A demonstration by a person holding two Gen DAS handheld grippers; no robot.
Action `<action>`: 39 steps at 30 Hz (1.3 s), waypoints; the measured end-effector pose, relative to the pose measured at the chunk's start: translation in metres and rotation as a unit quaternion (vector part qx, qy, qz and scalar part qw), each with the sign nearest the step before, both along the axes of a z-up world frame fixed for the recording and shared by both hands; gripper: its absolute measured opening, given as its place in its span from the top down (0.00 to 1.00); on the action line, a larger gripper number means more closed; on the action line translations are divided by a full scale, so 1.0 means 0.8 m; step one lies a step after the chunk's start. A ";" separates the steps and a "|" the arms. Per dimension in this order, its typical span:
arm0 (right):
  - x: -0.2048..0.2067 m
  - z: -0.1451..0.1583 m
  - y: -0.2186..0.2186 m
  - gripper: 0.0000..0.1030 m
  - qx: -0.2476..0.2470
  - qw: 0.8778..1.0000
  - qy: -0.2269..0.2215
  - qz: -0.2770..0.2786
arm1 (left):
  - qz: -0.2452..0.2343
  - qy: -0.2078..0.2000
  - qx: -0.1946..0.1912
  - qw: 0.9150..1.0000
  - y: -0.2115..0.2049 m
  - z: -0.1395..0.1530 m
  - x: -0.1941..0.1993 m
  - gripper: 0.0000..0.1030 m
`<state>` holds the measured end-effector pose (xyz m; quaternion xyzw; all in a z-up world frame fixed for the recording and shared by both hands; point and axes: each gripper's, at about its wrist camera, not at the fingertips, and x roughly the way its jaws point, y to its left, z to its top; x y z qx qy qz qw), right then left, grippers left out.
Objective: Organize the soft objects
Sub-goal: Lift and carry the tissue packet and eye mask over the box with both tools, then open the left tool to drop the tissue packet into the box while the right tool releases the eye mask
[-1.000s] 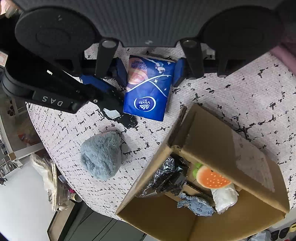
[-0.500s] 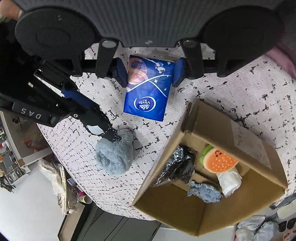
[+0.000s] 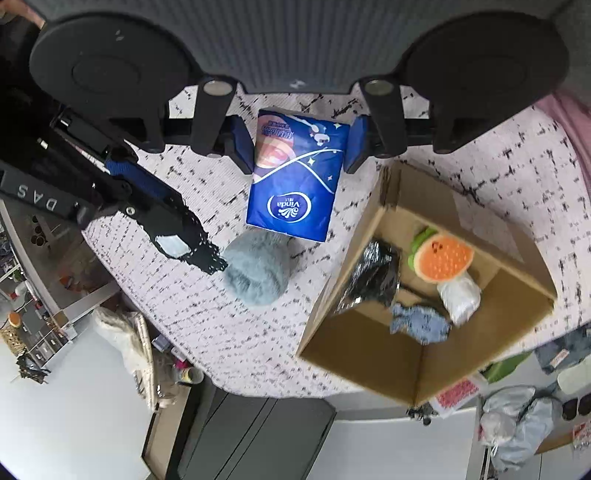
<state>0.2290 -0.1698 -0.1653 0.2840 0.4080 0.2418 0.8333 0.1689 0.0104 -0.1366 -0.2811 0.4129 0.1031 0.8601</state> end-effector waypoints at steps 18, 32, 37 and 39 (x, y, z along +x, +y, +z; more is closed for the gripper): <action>-0.019 0.038 0.004 0.87 0.004 0.998 -0.054 0.015 | 0.011 -0.045 0.039 0.998 0.039 0.065 -0.009 0.51; -0.034 0.055 0.042 0.87 -0.010 0.994 -0.097 0.057 | 0.056 -0.060 0.058 0.995 0.118 0.089 -0.020 0.51; -0.037 0.060 0.066 0.87 -0.015 0.990 -0.116 0.079 | 0.070 -0.058 0.057 0.994 0.144 0.085 -0.021 0.50; -0.040 0.061 0.075 0.87 -0.021 0.989 -0.119 0.086 | 0.073 -0.056 0.057 0.994 0.152 0.082 -0.021 0.50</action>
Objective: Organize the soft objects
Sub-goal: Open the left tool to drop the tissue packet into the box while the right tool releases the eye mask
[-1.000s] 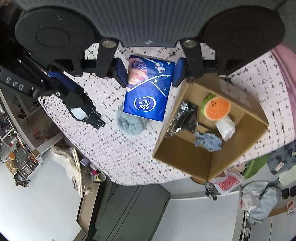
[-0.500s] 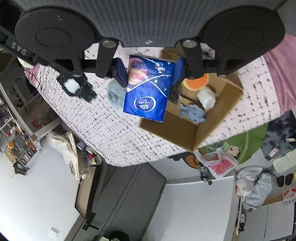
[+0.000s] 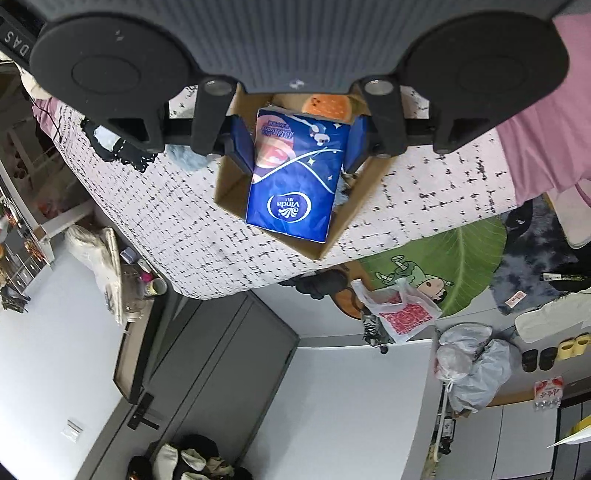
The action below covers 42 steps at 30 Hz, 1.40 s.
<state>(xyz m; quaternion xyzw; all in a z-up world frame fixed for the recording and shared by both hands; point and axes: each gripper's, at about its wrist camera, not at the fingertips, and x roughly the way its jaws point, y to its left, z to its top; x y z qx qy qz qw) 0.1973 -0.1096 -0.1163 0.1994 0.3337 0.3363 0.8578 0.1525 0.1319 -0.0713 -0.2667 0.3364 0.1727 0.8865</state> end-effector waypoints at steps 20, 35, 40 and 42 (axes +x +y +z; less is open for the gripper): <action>-0.004 -0.025 0.068 0.87 -0.060 0.997 0.015 0.039 | 0.002 0.031 -0.035 0.999 0.038 -0.058 0.012 0.50; -0.003 -0.043 0.087 0.69 -0.088 0.994 0.051 0.047 | 0.006 0.045 -0.059 0.997 0.047 -0.071 0.015 0.46; -0.008 -0.038 0.085 0.38 -0.103 0.993 0.054 0.035 | 0.003 0.051 -0.045 0.998 0.042 -0.070 0.017 0.44; -0.007 -0.034 0.080 0.23 -0.101 0.993 0.061 0.025 | 0.002 0.055 -0.036 0.998 0.039 -0.069 0.017 0.39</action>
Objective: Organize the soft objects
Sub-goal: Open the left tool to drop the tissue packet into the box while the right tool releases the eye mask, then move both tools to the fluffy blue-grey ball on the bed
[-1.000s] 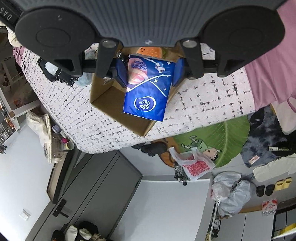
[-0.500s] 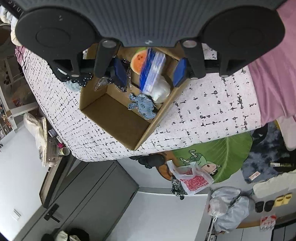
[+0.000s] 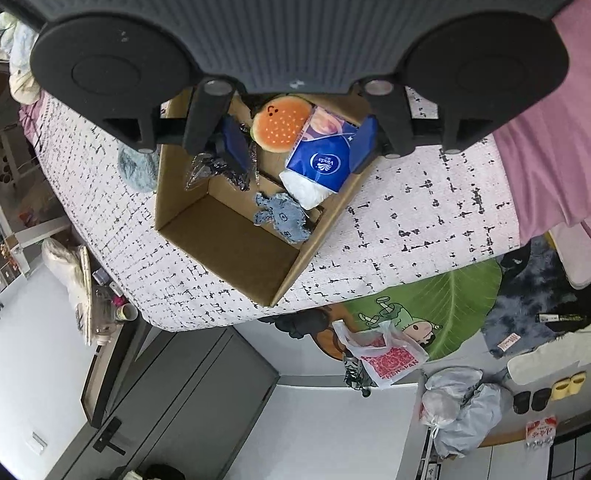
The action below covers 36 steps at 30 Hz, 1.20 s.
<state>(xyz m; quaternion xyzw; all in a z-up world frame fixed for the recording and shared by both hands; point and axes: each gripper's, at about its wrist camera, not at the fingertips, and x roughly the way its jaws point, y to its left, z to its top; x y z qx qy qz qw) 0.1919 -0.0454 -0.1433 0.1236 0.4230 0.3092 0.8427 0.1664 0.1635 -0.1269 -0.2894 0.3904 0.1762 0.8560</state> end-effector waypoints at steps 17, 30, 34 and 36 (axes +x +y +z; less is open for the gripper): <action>0.049 0.046 -0.077 0.10 -0.030 0.998 0.034 -0.040 | -0.022 0.004 0.040 0.999 -0.055 0.046 0.022 0.24; 0.095 0.073 -0.117 0.07 -0.017 0.998 0.041 -0.053 | -0.054 -0.026 0.054 0.997 -0.105 0.095 0.051 0.22; 0.104 0.075 -0.127 0.02 -0.010 0.998 0.021 -0.063 | -0.055 -0.029 0.052 0.997 -0.114 0.101 0.063 0.22; 0.104 0.065 -0.135 0.01 0.003 0.998 0.013 -0.064 | -0.060 -0.029 0.052 0.996 -0.120 0.100 0.068 0.22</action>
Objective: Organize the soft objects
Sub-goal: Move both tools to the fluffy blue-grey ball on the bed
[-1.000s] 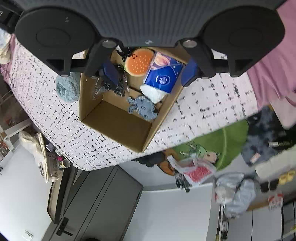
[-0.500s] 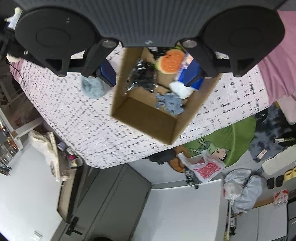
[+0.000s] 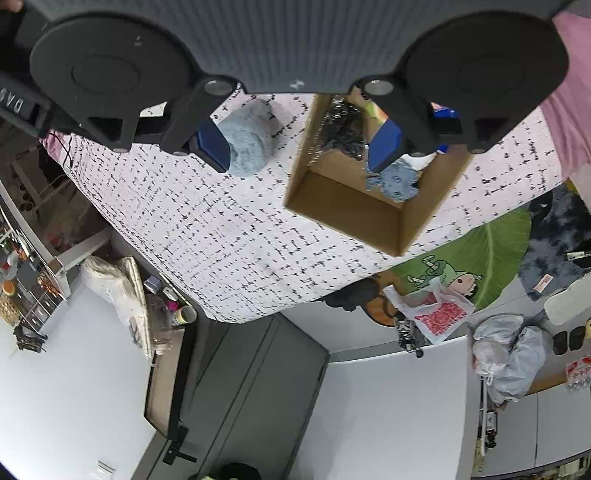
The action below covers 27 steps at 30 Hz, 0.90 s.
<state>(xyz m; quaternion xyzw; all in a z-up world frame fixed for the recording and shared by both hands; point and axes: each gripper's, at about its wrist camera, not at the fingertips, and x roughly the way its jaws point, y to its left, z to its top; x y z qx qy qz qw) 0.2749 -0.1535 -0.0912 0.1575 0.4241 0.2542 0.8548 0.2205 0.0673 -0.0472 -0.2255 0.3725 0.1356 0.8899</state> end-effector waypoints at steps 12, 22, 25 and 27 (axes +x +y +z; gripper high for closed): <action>0.025 -0.057 -0.043 0.02 0.074 0.995 0.057 -0.040 | -0.011 0.005 0.003 1.000 -0.024 -0.028 0.030 0.23; 0.059 -0.101 -0.042 0.22 0.105 0.989 0.088 -0.056 | -0.020 0.012 -0.036 0.999 -0.037 -0.050 0.068 0.48; 0.069 -0.114 -0.043 0.24 0.117 0.986 0.105 -0.059 | -0.020 0.022 -0.046 0.999 -0.041 -0.060 0.080 0.51; 0.073 -0.122 -0.044 0.26 0.119 0.985 0.113 -0.061 | -0.019 0.026 -0.051 0.998 -0.043 -0.068 0.089 0.51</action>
